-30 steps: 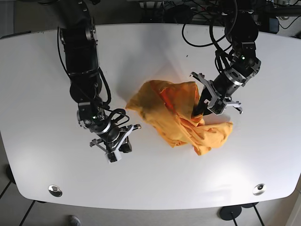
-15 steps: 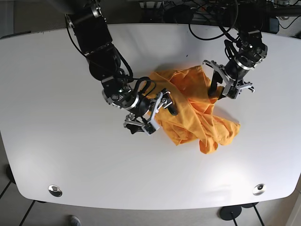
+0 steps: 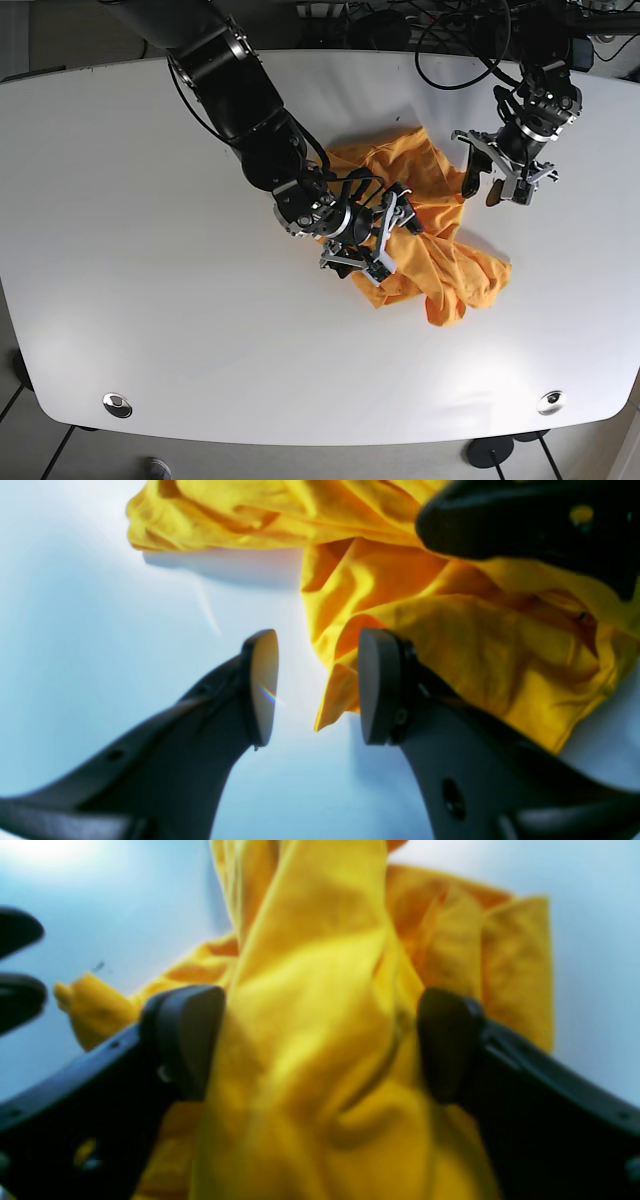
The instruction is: Fold the T-shirt properly
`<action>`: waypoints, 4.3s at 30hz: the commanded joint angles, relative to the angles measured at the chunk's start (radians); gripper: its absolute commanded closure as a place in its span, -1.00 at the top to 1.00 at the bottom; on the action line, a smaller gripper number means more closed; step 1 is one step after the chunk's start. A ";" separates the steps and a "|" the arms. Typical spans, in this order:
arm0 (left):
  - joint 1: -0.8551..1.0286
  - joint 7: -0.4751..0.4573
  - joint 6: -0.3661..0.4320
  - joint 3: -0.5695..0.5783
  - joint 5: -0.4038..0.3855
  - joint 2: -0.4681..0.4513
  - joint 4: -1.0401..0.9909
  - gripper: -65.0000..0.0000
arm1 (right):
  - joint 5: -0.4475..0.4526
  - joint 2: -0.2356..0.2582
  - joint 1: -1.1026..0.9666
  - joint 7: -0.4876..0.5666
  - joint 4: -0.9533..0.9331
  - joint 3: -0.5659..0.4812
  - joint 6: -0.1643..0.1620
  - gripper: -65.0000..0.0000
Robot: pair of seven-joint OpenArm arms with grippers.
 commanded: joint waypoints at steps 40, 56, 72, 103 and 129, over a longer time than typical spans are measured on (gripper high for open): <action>-0.051 -0.026 -0.001 -0.006 -0.018 -0.068 -0.062 -0.24 | 0.133 0.261 -0.354 0.074 0.639 0.168 -0.007 0.92; -0.037 -0.026 -0.001 -0.008 -0.018 -0.065 -0.063 -0.25 | 0.133 0.066 0.155 0.068 -0.056 -0.140 0.001 0.61; -0.036 -0.026 -0.001 -0.006 -0.018 -0.061 -0.063 -0.25 | 0.131 0.049 0.362 0.278 -0.441 0.022 -0.007 0.61; -0.037 -0.024 -0.001 -0.005 -0.147 -0.066 -0.056 -0.25 | 0.131 0.132 0.169 -0.123 0.420 0.171 -0.004 -0.94; -0.086 -0.026 -0.001 0.002 -0.147 -0.060 -0.063 -0.25 | 0.133 0.113 0.954 -0.282 0.306 0.214 0.002 -0.94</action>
